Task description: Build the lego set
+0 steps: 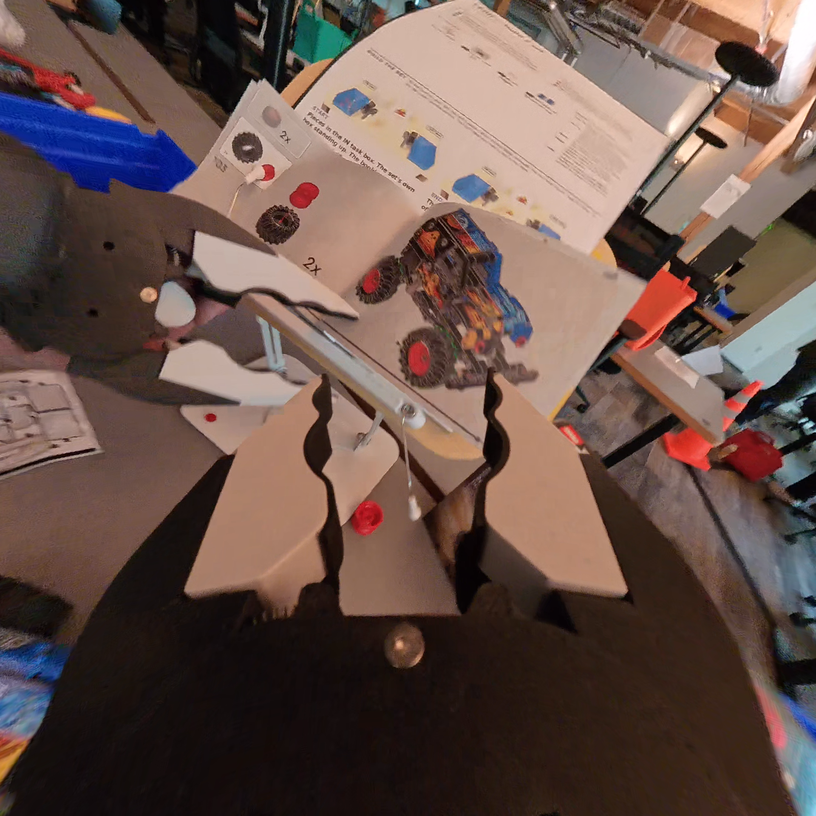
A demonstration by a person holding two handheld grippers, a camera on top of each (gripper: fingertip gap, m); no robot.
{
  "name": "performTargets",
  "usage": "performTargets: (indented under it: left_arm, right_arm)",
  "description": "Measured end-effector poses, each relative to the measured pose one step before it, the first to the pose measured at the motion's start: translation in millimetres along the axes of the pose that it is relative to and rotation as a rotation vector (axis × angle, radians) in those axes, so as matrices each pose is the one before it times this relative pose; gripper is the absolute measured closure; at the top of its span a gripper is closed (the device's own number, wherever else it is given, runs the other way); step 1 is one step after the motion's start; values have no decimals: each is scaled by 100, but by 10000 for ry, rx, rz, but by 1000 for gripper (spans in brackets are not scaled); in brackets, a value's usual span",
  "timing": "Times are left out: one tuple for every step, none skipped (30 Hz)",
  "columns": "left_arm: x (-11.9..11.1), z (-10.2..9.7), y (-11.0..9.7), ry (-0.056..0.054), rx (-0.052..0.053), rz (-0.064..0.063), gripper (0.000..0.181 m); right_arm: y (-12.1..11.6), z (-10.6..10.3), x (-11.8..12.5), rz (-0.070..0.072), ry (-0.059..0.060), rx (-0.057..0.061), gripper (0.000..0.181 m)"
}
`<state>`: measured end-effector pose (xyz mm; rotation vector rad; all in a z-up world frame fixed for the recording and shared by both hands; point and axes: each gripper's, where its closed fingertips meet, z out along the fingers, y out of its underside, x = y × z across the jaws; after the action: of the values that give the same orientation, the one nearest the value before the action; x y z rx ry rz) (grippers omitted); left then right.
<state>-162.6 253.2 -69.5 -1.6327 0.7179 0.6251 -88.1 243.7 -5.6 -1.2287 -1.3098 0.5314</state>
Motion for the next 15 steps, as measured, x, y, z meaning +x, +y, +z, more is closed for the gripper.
performTargets:
  left_arm:
    - [378,329,-109,-6,27,115,128]
    - [458,344,15,74,-9,49,129]
    - [608,375,106,178,-84,64,129]
    - [403,362,197,67,-125,146,127]
    - [285,310,243,25,-102,204,127]
    - [262,262,221,86,-54,91,127]
    - [171,193,130,106,27,-69,126]
    - [114,117,46,115,70,-128,126]
    - [-27,59,6,42,69,-58,128]
    - [-97,-24,-88,-9,77,-23,129]
    - [46,-9,-55,54,36,-53,129]
    - [177,-21,-20,95,19,60,129]
    - [155,-5,60,79,-30,100,132]
    - [-16,31,18,-10,-41,21,132]
    - [5,16,-19,24,-40,-5,132]
  right_arm:
    - [-291,1047,191,-447,68,-98,113]
    - [-285,1031,406,-497,184,-44,115]
    - [-187,1046,502,-423,152,-19,116]
    - [69,1096,663,-181,105,-89,113]
    - [207,1011,819,59,87,-119,111]
    - [122,823,821,148,37,15,112]
    - [149,676,765,177,-15,43,110]
    - [295,578,738,240,-34,-58,105]
    - [232,449,688,293,-46,-56,100]
    - [-32,258,643,321,-47,104,100]
    - [-311,107,506,329,-84,255,102]
    - [-347,126,228,258,-200,254,101]
    - [-158,246,74,158,-234,110,98]
    - [91,360,160,72,-153,-66,96]
    - [339,439,167,-28,-114,-209,96]
